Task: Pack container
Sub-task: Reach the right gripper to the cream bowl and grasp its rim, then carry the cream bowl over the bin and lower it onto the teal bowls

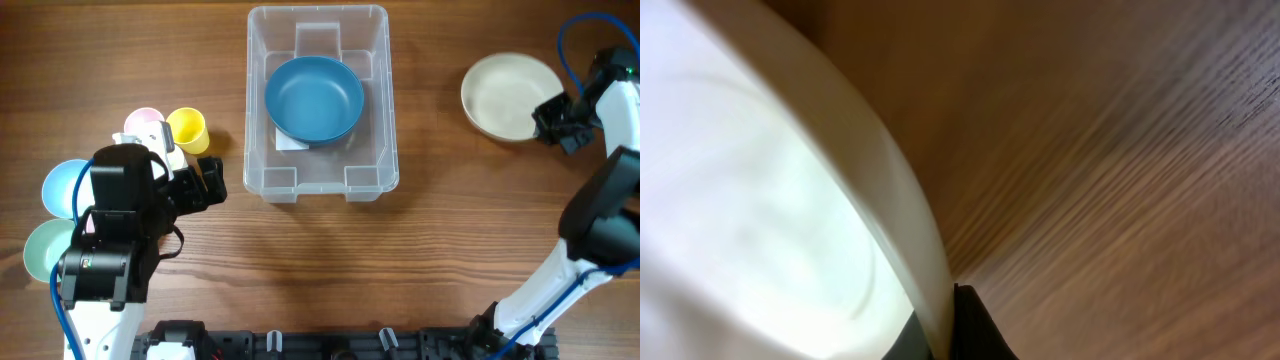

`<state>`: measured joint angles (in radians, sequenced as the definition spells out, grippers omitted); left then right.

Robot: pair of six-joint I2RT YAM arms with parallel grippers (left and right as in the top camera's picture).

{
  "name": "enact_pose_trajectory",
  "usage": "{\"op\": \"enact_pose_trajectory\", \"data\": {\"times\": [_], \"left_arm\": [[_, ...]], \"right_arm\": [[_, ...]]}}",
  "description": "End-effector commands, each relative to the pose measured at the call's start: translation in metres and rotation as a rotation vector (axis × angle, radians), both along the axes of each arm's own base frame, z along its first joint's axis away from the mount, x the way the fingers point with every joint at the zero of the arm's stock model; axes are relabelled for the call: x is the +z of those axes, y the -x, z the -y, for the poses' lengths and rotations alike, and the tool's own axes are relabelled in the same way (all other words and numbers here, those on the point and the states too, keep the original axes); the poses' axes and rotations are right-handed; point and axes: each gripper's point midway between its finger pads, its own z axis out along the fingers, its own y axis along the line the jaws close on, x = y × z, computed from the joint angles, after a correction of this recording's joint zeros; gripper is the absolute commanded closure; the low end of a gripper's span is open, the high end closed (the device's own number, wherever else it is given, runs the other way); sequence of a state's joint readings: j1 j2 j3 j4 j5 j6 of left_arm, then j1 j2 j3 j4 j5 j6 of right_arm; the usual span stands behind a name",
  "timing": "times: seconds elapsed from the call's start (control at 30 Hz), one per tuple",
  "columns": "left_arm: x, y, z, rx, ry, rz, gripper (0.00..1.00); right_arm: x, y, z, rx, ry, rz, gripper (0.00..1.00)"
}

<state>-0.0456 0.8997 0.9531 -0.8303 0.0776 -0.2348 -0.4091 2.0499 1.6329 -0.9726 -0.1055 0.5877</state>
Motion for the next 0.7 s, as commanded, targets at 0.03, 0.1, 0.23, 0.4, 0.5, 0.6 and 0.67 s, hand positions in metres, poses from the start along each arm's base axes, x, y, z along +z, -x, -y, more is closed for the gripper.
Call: {"op": "enact_pose_trajectory", "data": {"times": [0.03,0.1,0.23,0.4,0.5,0.6,0.67], "left_arm": [[0.008,-0.002,0.001,0.0,0.018,0.019,0.0],[0.008,-0.002,0.001,0.0,0.018,0.019,0.0],[0.008,-0.002,0.001,0.0,0.018,0.02,0.0],[0.008,-0.002,0.001,0.0,0.018,0.019,0.0],[0.008,-0.002,0.001,0.0,0.018,0.019,0.0],[0.008,-0.002,0.001,0.0,0.018,0.017,0.0],[0.007,-0.001,0.001,0.0,0.018,0.013,0.0]], "right_arm": [[0.182,-0.034,-0.069,0.274,0.165,0.434,0.96],[0.226,-0.033,-0.109,0.377,0.194,0.544,0.96],[0.269,-0.031,-0.195,0.564,0.178,0.675,0.96],[0.242,-0.037,-0.3,0.757,0.096,0.662,0.96],[0.198,-0.046,-0.34,0.816,0.077,0.584,0.96],[0.144,-0.056,-0.358,0.808,0.079,0.471,0.96],[0.11,-0.061,-0.364,0.8,0.066,0.403,0.96]]}}
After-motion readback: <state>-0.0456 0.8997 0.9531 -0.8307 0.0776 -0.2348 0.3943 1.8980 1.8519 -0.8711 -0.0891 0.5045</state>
